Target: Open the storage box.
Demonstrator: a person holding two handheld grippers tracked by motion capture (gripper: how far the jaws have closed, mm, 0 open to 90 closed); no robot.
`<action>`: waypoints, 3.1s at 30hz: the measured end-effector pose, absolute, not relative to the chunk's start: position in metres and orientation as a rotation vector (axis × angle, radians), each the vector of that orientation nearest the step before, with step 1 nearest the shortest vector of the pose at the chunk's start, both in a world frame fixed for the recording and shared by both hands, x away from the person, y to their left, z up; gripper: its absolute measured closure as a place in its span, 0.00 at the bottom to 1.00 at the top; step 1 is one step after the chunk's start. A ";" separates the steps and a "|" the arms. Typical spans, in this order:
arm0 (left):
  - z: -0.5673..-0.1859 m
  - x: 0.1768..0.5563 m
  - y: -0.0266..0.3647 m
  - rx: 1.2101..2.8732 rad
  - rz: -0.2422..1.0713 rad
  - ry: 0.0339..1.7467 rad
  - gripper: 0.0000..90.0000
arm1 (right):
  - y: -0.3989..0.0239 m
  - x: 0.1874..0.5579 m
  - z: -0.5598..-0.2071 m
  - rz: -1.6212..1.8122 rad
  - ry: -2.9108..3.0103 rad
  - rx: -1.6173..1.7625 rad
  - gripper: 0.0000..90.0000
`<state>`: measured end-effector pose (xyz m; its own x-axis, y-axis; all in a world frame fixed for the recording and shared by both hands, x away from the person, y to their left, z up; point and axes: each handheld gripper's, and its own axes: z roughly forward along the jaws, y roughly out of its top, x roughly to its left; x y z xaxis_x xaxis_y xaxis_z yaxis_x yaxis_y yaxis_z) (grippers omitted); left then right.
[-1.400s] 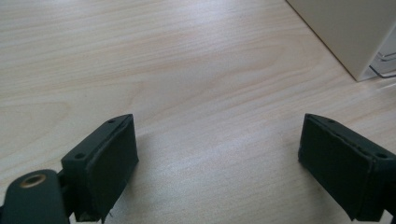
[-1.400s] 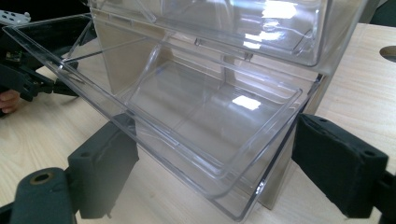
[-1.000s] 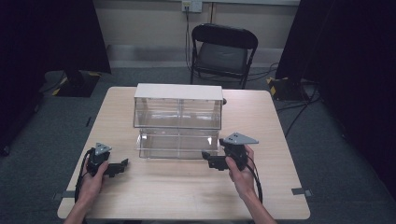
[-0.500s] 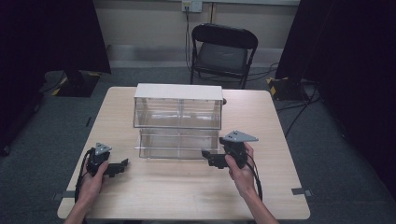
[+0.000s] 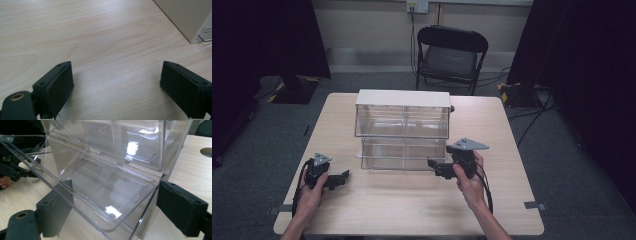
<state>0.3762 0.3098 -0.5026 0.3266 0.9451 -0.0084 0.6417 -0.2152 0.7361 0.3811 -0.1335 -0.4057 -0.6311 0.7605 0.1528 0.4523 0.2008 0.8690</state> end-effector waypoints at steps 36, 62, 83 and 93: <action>-0.502 0.376 0.310 1.950 0.601 1.394 0.12 | -0.131 0.399 -0.386 1.501 2.058 1.123 0.15; -0.503 0.376 0.310 1.950 0.602 1.392 0.12 | -0.130 0.399 -0.386 1.513 2.042 1.144 0.15; -0.502 0.376 0.310 1.950 0.602 1.395 0.12 | -0.131 0.399 -0.385 1.525 2.043 1.145 0.15; -0.502 0.376 0.310 1.950 0.601 1.394 0.12 | -0.131 0.399 -0.386 1.527 2.041 1.141 0.14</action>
